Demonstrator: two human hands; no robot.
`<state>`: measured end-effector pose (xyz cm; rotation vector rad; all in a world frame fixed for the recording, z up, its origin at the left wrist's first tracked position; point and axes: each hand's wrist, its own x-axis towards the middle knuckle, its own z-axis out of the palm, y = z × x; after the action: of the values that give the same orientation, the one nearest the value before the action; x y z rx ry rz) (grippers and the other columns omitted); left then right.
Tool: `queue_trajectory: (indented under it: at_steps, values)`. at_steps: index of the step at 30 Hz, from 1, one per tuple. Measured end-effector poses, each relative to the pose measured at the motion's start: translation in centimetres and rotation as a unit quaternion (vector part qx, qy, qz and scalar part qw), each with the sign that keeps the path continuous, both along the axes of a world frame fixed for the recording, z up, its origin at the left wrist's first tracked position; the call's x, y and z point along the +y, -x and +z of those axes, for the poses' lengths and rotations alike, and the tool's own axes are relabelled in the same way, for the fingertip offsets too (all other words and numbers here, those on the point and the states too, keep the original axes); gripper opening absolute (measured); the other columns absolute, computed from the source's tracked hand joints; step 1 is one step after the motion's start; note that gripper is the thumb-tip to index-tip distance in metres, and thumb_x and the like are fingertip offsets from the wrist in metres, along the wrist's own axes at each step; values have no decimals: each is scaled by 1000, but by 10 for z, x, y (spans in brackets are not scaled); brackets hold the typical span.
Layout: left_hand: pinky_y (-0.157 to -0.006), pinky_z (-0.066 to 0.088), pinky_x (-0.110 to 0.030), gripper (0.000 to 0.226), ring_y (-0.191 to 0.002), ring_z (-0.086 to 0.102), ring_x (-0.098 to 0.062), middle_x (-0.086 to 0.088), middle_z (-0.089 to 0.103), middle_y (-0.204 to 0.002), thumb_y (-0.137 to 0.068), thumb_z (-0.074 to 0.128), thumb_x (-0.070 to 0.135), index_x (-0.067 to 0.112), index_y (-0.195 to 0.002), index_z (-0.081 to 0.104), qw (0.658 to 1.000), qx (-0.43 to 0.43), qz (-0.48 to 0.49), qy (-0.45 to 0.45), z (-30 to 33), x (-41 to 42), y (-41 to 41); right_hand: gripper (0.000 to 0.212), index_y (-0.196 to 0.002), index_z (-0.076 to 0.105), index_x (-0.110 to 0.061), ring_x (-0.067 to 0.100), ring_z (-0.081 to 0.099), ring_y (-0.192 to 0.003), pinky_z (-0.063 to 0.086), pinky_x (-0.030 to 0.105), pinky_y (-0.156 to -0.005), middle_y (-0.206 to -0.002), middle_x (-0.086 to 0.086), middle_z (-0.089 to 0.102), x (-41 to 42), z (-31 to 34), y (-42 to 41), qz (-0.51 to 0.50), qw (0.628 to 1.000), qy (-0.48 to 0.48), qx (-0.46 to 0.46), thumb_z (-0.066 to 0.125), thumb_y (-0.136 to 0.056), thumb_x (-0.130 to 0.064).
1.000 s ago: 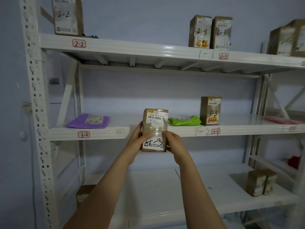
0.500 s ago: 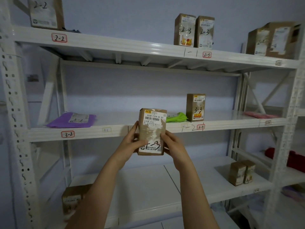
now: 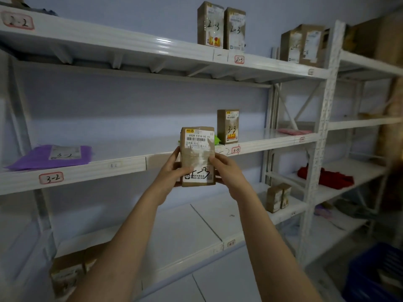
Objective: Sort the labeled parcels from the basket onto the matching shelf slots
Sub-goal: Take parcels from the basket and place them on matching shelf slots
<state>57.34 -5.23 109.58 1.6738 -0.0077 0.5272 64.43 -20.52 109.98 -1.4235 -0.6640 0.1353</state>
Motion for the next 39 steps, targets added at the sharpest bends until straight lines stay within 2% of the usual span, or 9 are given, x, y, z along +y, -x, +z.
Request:
queue_trajectory:
  at_steps: [6,11,13,16,22,28,31,34,39]
  values:
    - [-56,52,-15,64,-82,67,-9,6,69,-97,-88,62,15,34,-142,34,996,17,-79,-28,13,-38,-46,31,-126,53,-10,15,66,-80,55,24,-66,-100,7,67,-49,7,-27,-76,997,21,-19,44,-99,-22]
    - [-66,54,-24,69,-86,69,-14,3,71,-99,-85,66,16,31,-144,34,992,13,-122,-36,18,-87,-87,34,-127,53,-6,13,68,-80,57,24,-68,-99,6,67,-108,5,-58,-137,988,23,-61,46,-98,-24]
    - [-66,55,-25,68,-88,69,-16,3,71,-101,-85,67,14,31,-142,36,990,8,-136,-40,19,-110,-103,35,-129,51,-6,10,67,-80,56,21,-68,-98,4,67,-133,6,-71,-131,989,13,-65,46,-98,-23]
    - [-69,56,-28,71,-94,68,-19,1,69,-107,-84,68,14,33,-144,34,988,15,-147,-36,19,-139,-125,37,-131,49,-7,16,68,-85,57,27,-74,-99,6,67,-169,6,-93,-108,993,1,-56,48,-98,-22]
    - [-63,56,-22,74,-94,68,-16,-3,67,-113,-84,68,13,33,-144,32,990,27,-133,-39,20,-184,-159,38,-132,48,-8,20,69,-86,58,34,-79,-99,8,68,-219,6,-140,-79,994,16,-67,50,-97,-21]
    - [-66,55,-24,74,-95,67,-17,-7,64,-120,-83,69,12,31,-144,32,991,45,-112,-52,12,-216,-187,38,-132,47,-4,16,68,-78,57,28,-72,-92,6,67,-253,-2,-173,-45,997,17,-56,51,-96,-16]
    - [-70,55,-26,70,-90,68,-15,1,67,-106,-83,68,12,28,-143,34,992,58,-100,-51,-2,-231,-198,34,-130,48,-8,16,68,-78,56,23,-67,-93,6,67,-269,-12,-184,-33,998,22,-43,51,-96,-15]
    - [-74,55,-29,67,-89,68,-15,3,68,-101,-83,67,11,22,-142,36,990,67,-107,-55,-17,-247,-210,37,-131,48,-10,24,67,-86,58,29,-73,-102,14,67,-290,-27,-197,-32,998,36,-29,52,-96,-18]
    - [-71,56,-24,66,-91,66,-12,4,67,-104,-84,67,12,18,-142,35,986,96,-124,-50,-43,-280,-230,38,-131,49,-10,35,64,-99,55,40,-85,-115,24,63,-324,-52,-216,-38,998,54,-4,54,-95,-19]
